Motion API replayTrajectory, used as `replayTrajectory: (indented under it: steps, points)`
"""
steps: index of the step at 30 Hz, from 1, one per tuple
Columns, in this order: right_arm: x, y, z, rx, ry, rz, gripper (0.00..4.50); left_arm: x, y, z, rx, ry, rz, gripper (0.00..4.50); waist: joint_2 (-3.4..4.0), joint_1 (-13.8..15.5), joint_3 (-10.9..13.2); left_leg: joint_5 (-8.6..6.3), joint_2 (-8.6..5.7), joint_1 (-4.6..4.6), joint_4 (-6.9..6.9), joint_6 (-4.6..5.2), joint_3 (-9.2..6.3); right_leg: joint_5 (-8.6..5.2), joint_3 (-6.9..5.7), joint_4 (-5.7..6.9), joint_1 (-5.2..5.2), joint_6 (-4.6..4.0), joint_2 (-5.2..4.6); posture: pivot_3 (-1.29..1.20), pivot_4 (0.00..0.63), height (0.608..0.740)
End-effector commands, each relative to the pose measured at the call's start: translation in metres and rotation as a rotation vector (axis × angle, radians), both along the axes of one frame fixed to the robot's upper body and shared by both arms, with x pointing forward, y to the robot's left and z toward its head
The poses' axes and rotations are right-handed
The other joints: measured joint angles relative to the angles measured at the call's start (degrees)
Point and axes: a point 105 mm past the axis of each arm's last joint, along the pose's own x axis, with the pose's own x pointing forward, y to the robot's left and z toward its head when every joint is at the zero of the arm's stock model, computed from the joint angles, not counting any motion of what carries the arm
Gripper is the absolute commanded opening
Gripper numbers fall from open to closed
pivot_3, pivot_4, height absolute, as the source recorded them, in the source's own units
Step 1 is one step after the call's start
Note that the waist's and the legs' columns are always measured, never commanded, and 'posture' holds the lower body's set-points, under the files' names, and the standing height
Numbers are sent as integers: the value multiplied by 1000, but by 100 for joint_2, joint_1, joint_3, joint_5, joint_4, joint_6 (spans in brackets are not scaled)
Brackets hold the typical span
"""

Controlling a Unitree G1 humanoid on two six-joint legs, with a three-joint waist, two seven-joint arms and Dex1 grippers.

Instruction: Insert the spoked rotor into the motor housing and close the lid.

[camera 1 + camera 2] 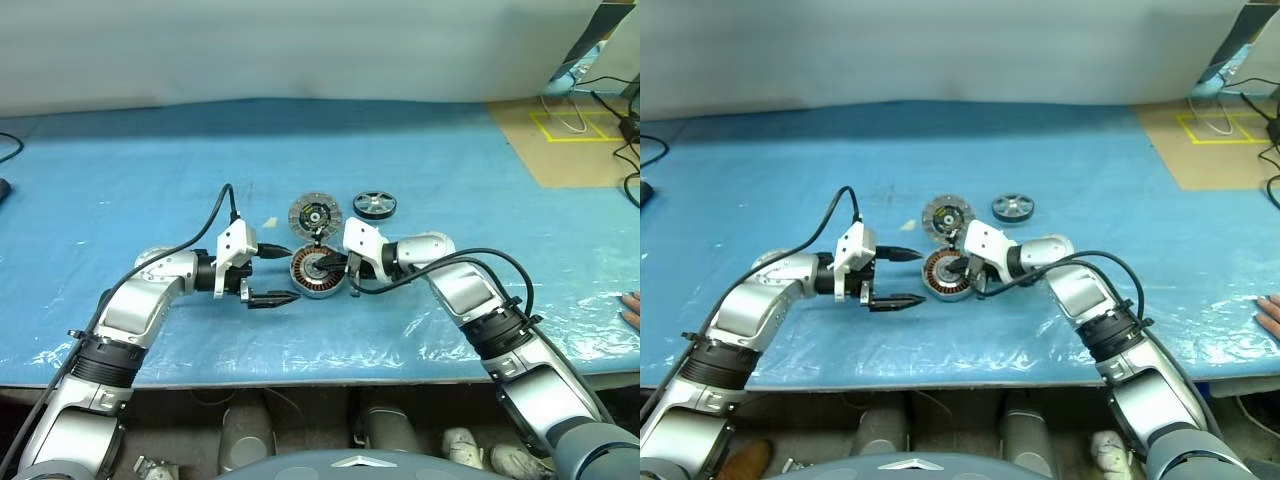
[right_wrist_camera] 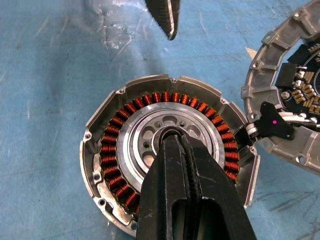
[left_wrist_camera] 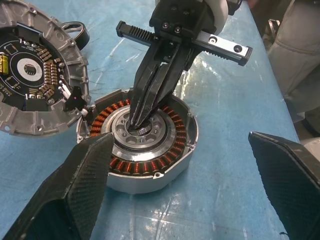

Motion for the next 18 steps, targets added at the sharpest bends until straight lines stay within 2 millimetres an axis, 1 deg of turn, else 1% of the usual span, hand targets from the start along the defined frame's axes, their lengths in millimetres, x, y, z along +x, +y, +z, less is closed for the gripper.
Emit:
replayTrajectory:
  steps: [1,3,5,8,10,12,18]
  points:
    - [6,3,19,149,88,-62,34,-1,-3,12,-16,-36,-18,4500,1,0,0,0,0,-3,0,0,0,0,0,0,-4,0,0,0,150,740]
    - [7,3,31,212,117,-72,34,-1,-3,12,-7,-39,-23,4500,1,8,0,0,0,-19,0,0,0,0,0,-1,-17,0,0,0,150,740]
    - [7,2,34,224,128,-71,34,1,-2,13,-10,-43,-18,4500,1,15,0,1,-1,-44,1,0,0,1,-3,-4,-35,0,0,0,150,740]
    - [1,4,27,196,141,-50,34,1,-3,13,-10,-43,-20,4500,1,22,0,1,0,-56,-2,0,-2,1,-10,-4,-42,1,0,0,150,740]
    - [-9,8,20,172,161,-12,34,1,-3,13,-10,-41,-21,4500,1,21,0,1,1,-56,-7,-1,-3,1,-13,-5,-43,1,0,0,150,740]
    - [-14,11,13,147,178,2,34,1,-3,12,-10,-39,-20,4500,1,22,0,1,1,-57,-14,-1,-2,1,-15,-6,-44,1,1,0,150,740]
    - [-14,10,-3,82,184,3,34,-2,-2,9,-3,-32,-25,4500,1,16,0,1,0,-51,-12,-1,-2,1,-11,-4,-44,1,0,0,150,740]
